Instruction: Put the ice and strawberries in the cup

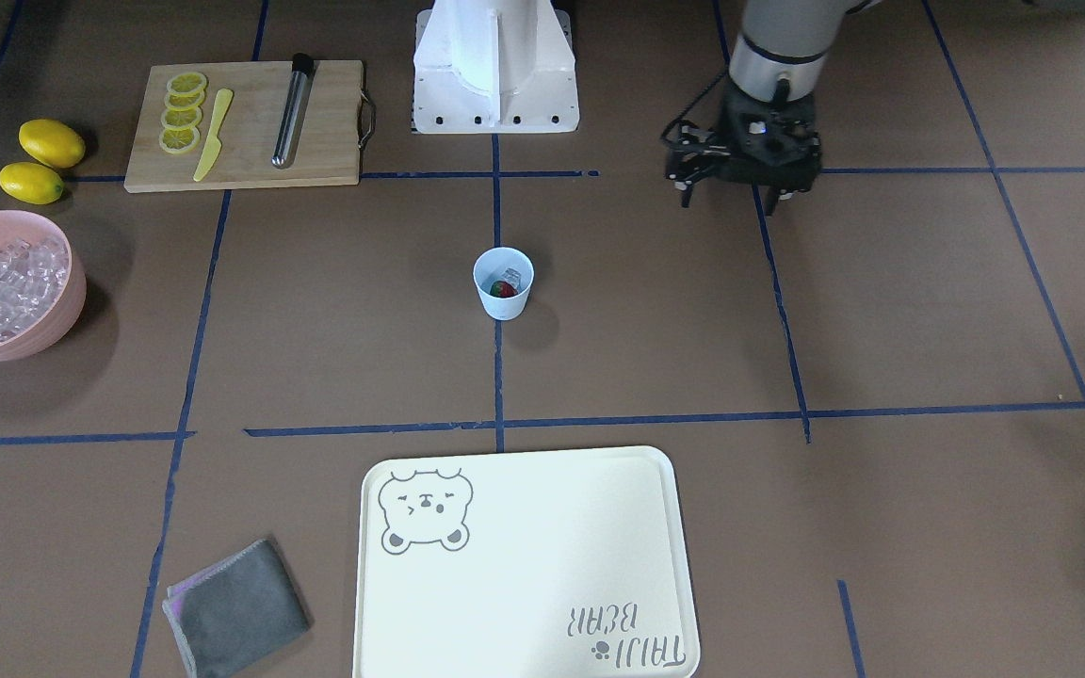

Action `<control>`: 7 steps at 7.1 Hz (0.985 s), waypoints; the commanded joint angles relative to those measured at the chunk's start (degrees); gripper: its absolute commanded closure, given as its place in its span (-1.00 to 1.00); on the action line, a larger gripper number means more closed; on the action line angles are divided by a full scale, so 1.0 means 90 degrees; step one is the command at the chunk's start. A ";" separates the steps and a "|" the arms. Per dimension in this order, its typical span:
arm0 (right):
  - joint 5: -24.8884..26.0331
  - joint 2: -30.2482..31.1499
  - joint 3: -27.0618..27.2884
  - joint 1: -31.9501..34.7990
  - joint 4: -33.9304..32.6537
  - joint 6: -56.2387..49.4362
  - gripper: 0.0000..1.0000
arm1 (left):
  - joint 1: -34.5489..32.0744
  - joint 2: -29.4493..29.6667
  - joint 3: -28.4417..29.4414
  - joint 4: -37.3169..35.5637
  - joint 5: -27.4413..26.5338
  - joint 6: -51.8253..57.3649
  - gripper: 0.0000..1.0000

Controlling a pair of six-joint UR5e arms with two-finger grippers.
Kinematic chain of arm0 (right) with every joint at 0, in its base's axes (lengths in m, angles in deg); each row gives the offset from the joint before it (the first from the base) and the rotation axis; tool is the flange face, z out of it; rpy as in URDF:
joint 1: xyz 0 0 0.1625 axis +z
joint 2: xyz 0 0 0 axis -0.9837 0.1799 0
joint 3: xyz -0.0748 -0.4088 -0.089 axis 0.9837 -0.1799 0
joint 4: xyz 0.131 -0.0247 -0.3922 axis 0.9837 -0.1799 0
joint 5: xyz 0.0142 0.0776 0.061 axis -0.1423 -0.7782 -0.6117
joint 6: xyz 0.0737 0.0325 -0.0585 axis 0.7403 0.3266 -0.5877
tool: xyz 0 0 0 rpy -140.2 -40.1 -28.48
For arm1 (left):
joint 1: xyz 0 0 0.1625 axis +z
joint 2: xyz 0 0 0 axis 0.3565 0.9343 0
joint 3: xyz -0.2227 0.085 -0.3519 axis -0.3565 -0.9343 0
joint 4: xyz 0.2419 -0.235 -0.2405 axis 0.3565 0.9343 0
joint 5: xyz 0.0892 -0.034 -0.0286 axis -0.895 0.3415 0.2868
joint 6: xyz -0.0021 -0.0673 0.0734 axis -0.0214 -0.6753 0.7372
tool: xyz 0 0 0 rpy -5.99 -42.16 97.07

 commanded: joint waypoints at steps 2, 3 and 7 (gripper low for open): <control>0.0000 -0.0003 0.0003 0.0000 0.0000 -0.0004 -0.99 | -0.2615 -0.1281 0.0618 -0.0012 0.1663 0.3810 -0.98; 0.0000 -0.0003 0.0003 0.0000 0.0000 -0.0004 -0.99 | -0.3405 -0.1360 0.1387 -0.0002 0.1879 0.4961 -0.98; 0.0010 0.0006 0.0042 0.0058 0.0000 0.0006 -0.99 | -0.5042 -0.1702 0.2975 0.0008 0.2314 0.6196 -0.99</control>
